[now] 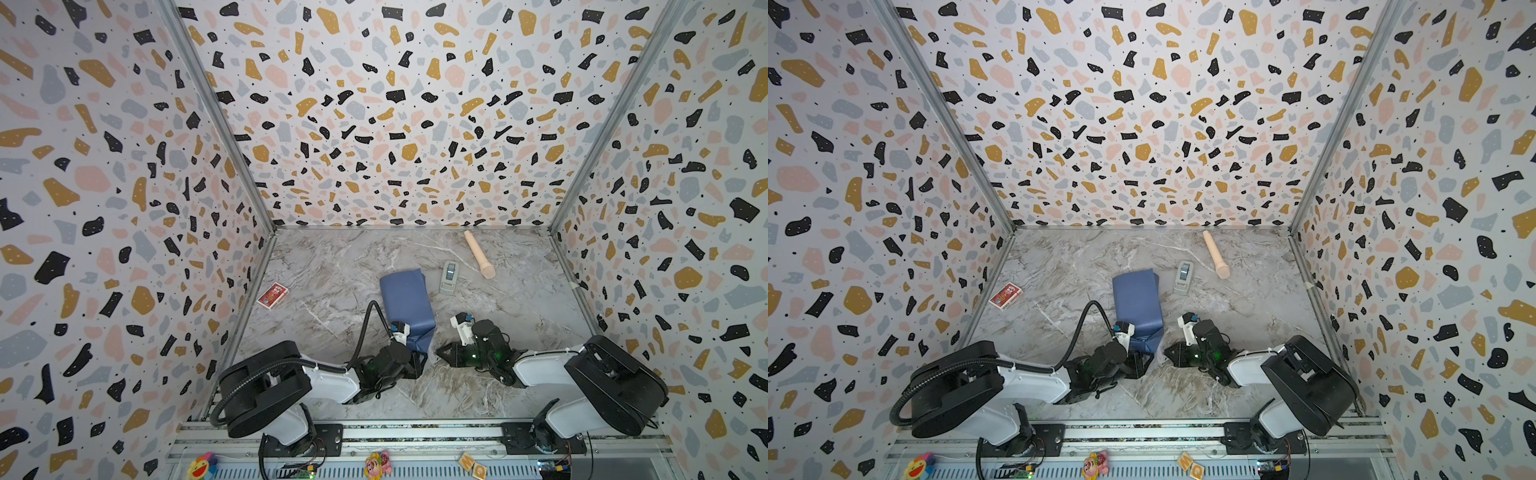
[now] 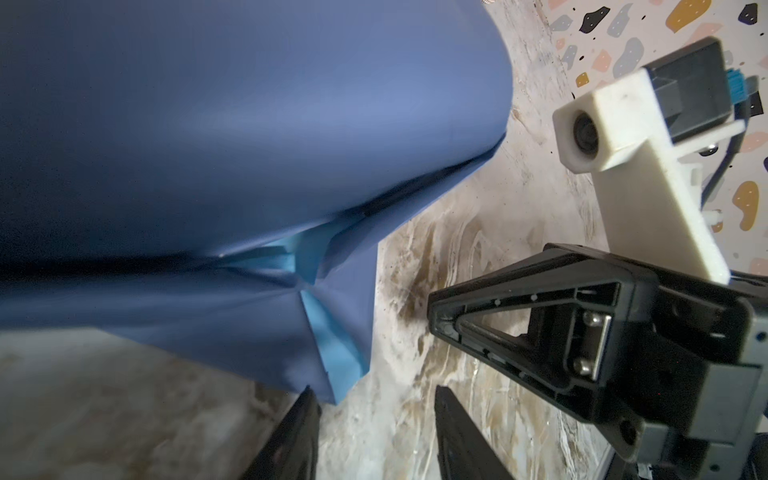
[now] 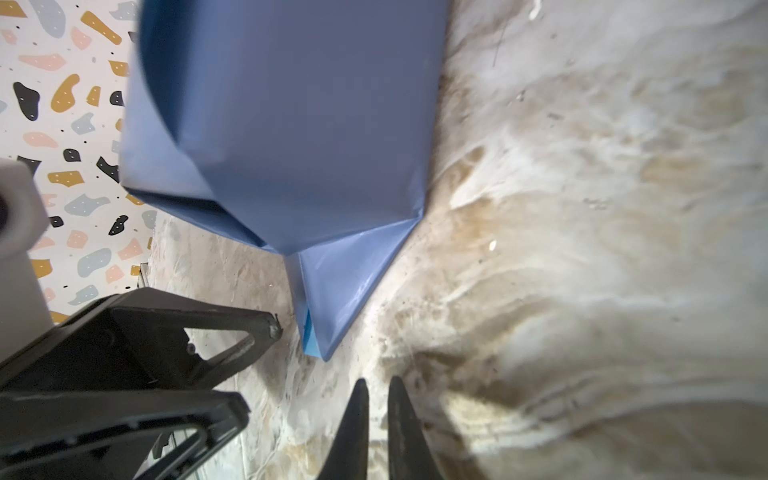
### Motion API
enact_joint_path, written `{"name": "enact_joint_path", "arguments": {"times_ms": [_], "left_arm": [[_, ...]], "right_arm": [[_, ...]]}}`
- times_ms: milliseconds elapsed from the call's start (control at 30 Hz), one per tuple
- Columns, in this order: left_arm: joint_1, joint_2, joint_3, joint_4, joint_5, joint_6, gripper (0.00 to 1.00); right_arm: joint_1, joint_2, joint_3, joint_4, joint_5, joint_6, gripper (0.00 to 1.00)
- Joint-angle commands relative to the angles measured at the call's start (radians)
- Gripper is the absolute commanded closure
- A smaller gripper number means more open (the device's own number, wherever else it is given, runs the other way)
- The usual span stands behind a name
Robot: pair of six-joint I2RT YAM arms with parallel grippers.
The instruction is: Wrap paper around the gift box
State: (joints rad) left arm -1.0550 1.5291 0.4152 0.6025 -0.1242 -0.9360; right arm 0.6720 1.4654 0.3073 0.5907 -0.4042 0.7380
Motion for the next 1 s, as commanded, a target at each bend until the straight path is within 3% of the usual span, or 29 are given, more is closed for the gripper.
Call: {"name": "enact_joint_path", "arguments": {"times_ms": [0, 967], "left_arm": [[0.003, 0.019, 0.016, 0.06, -0.017, -0.016, 0.56], [0.004, 0.159, 0.053, 0.167, -0.069, -0.109, 0.72]], "right_arm": [[-0.007, -0.011, -0.015, -0.028, -0.02, -0.029, 0.87], [-0.029, -0.039, -0.066, -0.026, -0.004, -0.034, 0.87]]}}
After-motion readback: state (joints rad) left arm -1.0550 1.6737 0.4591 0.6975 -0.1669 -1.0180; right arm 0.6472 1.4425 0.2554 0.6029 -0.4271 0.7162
